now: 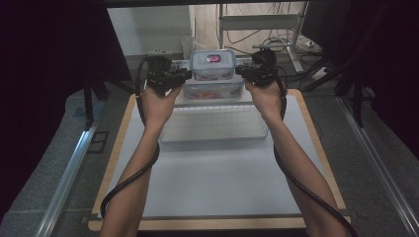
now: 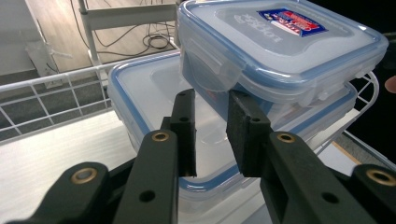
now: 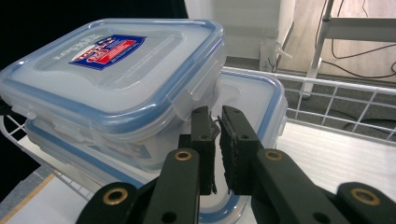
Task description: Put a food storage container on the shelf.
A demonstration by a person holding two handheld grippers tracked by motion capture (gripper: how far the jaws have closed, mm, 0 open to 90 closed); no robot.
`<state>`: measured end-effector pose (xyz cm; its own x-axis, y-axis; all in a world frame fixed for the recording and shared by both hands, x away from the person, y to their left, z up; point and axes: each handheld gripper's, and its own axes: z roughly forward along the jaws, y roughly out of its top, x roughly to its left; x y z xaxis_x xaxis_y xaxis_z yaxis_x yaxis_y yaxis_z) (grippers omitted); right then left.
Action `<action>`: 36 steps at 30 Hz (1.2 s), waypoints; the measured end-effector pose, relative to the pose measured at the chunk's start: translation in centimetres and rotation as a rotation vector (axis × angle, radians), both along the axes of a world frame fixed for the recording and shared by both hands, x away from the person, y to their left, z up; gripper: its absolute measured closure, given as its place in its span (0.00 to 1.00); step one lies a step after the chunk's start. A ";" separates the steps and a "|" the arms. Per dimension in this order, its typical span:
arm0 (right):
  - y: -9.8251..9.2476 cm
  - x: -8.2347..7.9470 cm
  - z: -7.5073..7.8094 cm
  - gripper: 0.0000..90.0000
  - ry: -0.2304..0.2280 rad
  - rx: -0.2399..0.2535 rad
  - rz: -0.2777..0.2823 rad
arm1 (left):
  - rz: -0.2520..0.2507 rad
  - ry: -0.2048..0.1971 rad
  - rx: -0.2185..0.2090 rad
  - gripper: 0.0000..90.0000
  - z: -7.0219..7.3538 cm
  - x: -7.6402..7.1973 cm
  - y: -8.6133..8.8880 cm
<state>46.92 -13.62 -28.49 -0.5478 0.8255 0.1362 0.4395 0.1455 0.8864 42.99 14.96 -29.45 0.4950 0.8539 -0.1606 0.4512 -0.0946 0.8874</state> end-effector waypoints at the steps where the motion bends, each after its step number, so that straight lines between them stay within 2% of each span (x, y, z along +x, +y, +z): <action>1: -0.1 -0.1 0.0 0.92 -0.003 0.001 0.000 | -0.005 -0.008 -0.003 0.81 0.0 -0.1 0.1; 4: -0.6 -1.0 -0.1 0.90 -0.014 0.007 0.024 | -0.017 -0.021 0.001 0.80 0.0 -1.1 0.4; 8: -1.9 -3.2 -0.5 0.84 -0.044 0.034 0.086 | -0.045 -0.058 0.010 0.73 -0.4 -3.4 1.0; 10: -2.7 -4.7 -1.0 0.75 -0.055 0.034 0.125 | -0.066 -0.068 0.009 0.64 -0.7 -4.5 1.2; 12: -3.3 -5.9 -1.7 0.65 -0.059 0.042 0.161 | -0.088 -0.077 0.027 0.53 -1.4 -6.0 1.2; 14: -4.0 -7.3 -2.9 0.54 -0.060 0.024 0.188 | -0.118 -0.078 0.044 0.42 -2.6 -7.4 1.1; 18: -4.8 -9.5 -5.9 0.35 -0.052 -0.073 0.227 | -0.149 -0.077 0.100 0.27 -5.6 -10.1 0.7; 20: -5.3 -10.4 -7.4 0.29 -0.052 -0.108 0.236 | -0.152 -0.068 0.110 0.20 -7.2 -11.4 0.7; 23: -6.3 -11.7 -9.6 0.20 -0.032 -0.130 0.234 | -0.151 -0.046 0.118 0.14 -9.5 -13.0 1.0; 26: -7.3 -12.8 -11.5 0.15 -0.018 -0.145 0.230 | -0.149 -0.020 0.110 0.10 -11.5 -14.4 1.7; 29: -8.1 -13.9 -12.8 0.11 -0.013 -0.159 0.221 | -0.142 -0.007 0.108 0.08 -12.9 -15.7 2.2; 31: -8.5 -14.5 -13.4 0.10 -0.013 -0.161 0.220 | -0.141 -0.001 0.098 0.08 -13.6 -16.5 2.4; 36: -9.1 -16.0 -14.2 0.07 -0.016 -0.159 0.226 | -0.157 0.000 0.119 0.05 -14.6 -17.9 2.4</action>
